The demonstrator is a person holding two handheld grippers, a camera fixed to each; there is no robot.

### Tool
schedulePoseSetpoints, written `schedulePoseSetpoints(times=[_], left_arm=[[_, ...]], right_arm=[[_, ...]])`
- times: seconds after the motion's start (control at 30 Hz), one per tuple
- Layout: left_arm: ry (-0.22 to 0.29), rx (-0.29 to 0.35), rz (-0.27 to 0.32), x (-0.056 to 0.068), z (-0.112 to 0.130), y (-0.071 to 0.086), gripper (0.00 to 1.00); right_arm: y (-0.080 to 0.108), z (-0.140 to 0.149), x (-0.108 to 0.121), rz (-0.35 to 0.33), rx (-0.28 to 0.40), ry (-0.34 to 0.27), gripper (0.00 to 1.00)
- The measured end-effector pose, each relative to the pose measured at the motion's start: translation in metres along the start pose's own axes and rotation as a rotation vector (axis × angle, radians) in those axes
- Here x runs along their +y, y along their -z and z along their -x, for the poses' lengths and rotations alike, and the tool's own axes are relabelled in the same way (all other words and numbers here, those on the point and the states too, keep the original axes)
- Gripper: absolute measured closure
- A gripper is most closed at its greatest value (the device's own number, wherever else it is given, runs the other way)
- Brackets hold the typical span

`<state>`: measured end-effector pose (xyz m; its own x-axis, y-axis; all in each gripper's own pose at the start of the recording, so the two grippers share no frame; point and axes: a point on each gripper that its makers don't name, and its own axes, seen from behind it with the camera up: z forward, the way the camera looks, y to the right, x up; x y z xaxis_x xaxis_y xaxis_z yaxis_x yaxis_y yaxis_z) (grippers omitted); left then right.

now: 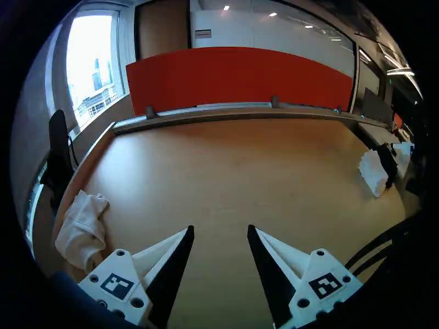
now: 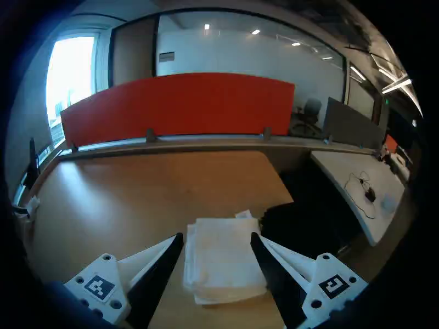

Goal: Fold towel

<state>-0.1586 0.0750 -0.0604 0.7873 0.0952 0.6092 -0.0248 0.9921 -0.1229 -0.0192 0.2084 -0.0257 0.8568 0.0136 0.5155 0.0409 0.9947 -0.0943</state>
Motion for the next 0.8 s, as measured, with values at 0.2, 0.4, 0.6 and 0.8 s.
schedulePoseSetpoints(times=[0.2, 0.4, 0.6, 0.8], left_arm=[[-0.001, 0.016, -0.008, -0.003, -0.007, 0.003, 0.29], [-0.001, 0.037, -0.015, -0.005, -0.013, 0.005, 0.29], [0.009, 0.068, -0.014, -0.006, -0.023, 0.007, 0.29], [0.022, 0.116, -0.018, -0.009, -0.039, 0.008, 0.29]], right_arm=[[0.009, -0.023, -0.004, 0.043, 0.109, -0.015, 0.05], [0.019, -0.037, -0.006, 0.081, 0.205, -0.033, 0.05], [0.026, -0.043, -0.012, 0.086, 0.261, -0.032, 0.05], [0.031, -0.054, -0.018, 0.083, 0.309, -0.034, 0.05]])
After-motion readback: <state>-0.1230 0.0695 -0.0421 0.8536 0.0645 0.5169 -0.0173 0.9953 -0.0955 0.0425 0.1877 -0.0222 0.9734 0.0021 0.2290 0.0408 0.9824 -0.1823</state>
